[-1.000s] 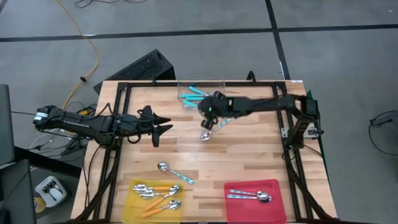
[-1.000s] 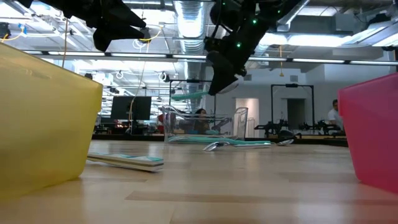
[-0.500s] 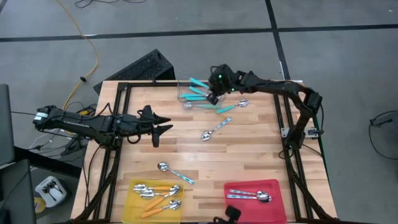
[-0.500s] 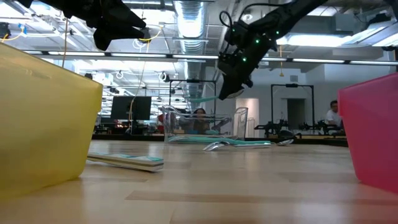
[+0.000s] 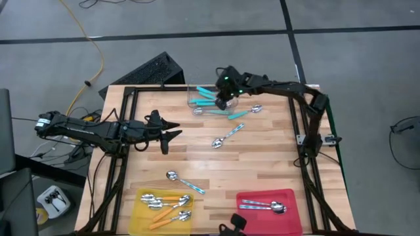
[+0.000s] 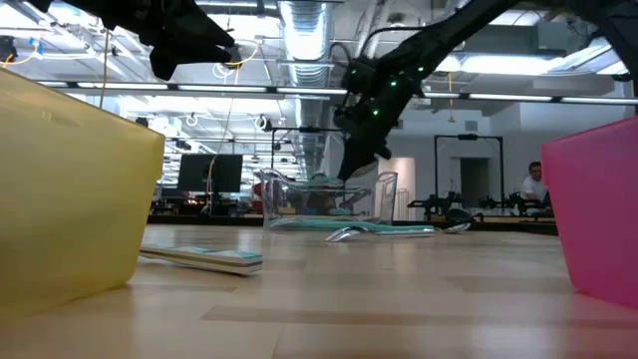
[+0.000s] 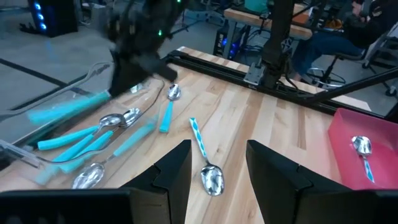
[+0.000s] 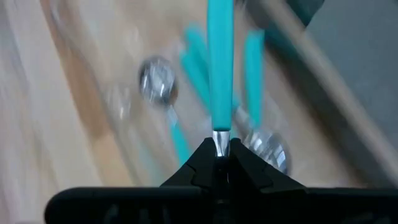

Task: Sort silverware by color (type)
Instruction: Put the blue spoon into the transparent bin

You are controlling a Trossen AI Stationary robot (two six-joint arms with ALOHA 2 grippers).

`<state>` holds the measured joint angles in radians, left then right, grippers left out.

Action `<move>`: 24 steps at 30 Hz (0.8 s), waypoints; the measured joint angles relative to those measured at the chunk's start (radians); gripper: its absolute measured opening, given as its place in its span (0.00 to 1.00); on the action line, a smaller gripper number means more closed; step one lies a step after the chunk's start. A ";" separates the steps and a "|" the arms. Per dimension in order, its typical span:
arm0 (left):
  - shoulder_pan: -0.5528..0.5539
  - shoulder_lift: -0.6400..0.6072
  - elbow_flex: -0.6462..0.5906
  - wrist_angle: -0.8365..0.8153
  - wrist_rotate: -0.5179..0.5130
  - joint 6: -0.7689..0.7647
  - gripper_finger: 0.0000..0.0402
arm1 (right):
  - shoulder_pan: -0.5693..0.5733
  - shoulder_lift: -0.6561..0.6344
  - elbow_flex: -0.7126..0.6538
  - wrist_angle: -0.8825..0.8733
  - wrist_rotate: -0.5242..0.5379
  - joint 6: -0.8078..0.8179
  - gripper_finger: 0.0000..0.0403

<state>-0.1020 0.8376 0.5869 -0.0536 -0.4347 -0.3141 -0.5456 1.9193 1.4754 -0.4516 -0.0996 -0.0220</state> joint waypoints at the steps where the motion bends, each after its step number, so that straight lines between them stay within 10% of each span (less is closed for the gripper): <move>1: 0.000 0.000 0.000 0.000 0.000 0.000 0.34 | 0.010 0.023 0.025 -0.025 0.014 0.004 0.12; 24: 0.000 0.000 0.000 -0.009 0.009 0.005 0.34 | 0.026 0.210 0.222 -0.209 0.103 0.127 0.12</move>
<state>-0.1020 0.8375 0.5865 -0.0628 -0.4259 -0.3096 -0.5198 2.1292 1.6970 -0.6609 0.0038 0.1052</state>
